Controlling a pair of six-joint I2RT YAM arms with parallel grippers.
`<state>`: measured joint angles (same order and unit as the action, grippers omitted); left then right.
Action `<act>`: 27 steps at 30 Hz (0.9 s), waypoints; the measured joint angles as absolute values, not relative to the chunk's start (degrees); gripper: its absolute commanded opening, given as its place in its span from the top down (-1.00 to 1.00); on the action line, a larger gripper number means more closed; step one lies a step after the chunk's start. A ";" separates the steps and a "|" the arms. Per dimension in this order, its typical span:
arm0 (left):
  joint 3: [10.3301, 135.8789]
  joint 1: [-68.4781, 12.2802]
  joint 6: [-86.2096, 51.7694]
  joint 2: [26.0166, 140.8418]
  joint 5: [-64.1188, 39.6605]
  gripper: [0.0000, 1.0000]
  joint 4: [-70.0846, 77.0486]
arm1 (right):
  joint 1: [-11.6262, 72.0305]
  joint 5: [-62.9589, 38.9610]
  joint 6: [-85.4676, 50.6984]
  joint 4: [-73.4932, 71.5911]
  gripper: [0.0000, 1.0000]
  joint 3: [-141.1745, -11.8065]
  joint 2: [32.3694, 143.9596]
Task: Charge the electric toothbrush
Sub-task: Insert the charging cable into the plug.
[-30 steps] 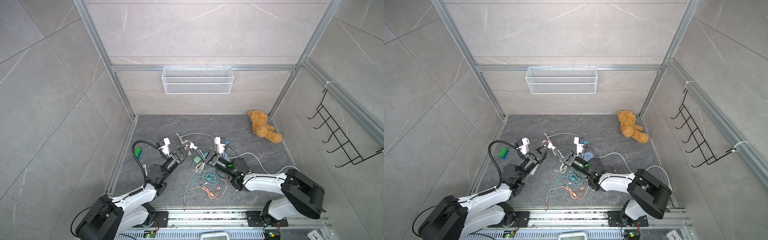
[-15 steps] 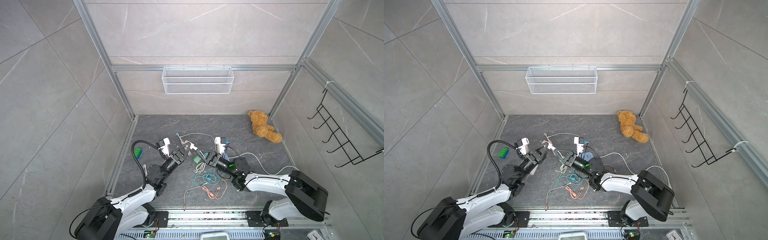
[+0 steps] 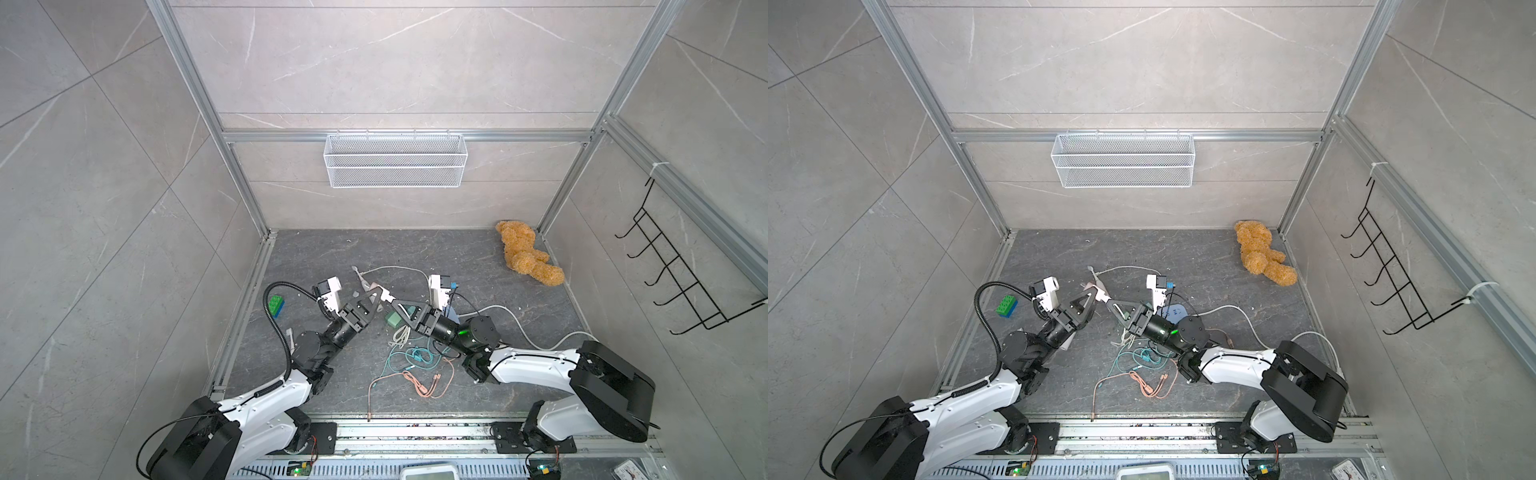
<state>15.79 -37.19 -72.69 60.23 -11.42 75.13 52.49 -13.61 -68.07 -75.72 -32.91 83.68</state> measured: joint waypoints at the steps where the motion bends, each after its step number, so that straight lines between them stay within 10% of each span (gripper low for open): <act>1: 15.77 -37.32 -72.69 60.23 -11.07 1.00 75.22 | 52.80 -12.86 -67.85 -75.75 1.00 -32.91 83.68; 27: 16.14 -41.67 -72.36 65.25 -5.34 1.00 81.17 | 49.93 -17.21 -65.32 -68.60 1.00 -34.46 80.58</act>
